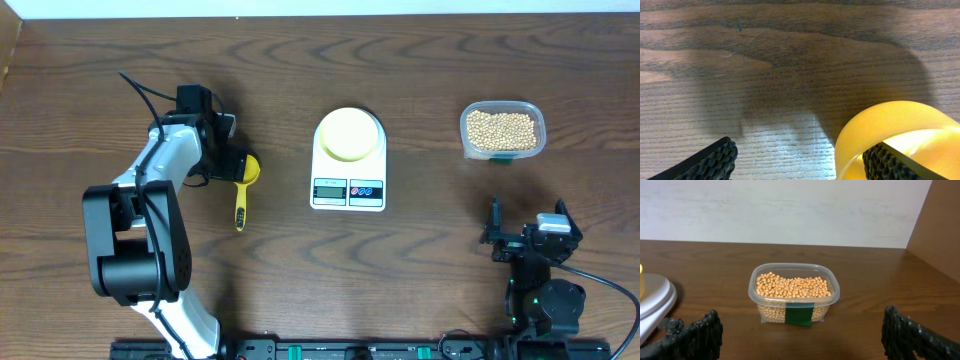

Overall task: Scoop item into bowl and weigh 50g on scale
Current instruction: 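Close the left gripper on the scoop rim and lift it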

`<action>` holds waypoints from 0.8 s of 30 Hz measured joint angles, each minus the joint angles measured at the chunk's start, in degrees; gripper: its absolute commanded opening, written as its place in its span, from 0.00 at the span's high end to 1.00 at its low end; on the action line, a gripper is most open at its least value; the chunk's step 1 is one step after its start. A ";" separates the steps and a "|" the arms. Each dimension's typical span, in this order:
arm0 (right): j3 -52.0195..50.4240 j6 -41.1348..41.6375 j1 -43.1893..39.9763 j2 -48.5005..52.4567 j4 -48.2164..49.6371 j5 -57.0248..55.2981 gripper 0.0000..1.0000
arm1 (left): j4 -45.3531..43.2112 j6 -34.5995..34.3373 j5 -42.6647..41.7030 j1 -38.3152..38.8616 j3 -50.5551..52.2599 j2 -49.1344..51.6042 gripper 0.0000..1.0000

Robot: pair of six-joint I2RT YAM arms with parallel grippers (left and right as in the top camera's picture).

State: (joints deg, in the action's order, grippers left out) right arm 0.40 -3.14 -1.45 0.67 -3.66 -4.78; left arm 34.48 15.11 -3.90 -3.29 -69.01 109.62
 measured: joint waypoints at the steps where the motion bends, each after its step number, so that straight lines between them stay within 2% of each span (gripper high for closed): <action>1: 0.00 0.02 0.00 0.00 0.00 0.00 0.01 | 0.00 0.07 0.00 0.00 0.00 0.00 0.26; 5: -0.02 0.00 0.00 0.00 0.00 0.00 0.01 | -0.02 0.11 0.00 0.00 0.00 0.00 0.42; 9: -0.02 0.00 0.00 0.00 0.00 0.00 0.01 | -0.02 0.20 0.00 0.00 0.00 0.00 0.53; 14: -0.02 0.00 0.00 0.00 0.00 0.00 0.01 | -0.02 0.20 0.00 0.00 0.00 0.00 0.57; 21: -0.02 0.02 0.00 0.00 0.00 0.00 0.01 | -0.07 0.22 0.00 0.00 0.00 0.00 0.69; 24: -0.02 0.00 0.00 0.00 0.00 0.00 0.01 | -0.09 0.31 0.00 0.00 0.00 0.00 0.85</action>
State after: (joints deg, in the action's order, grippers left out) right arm 0.38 -3.14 -1.45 0.67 -3.66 -4.78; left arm 34.39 15.42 -3.90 -3.29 -69.01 109.62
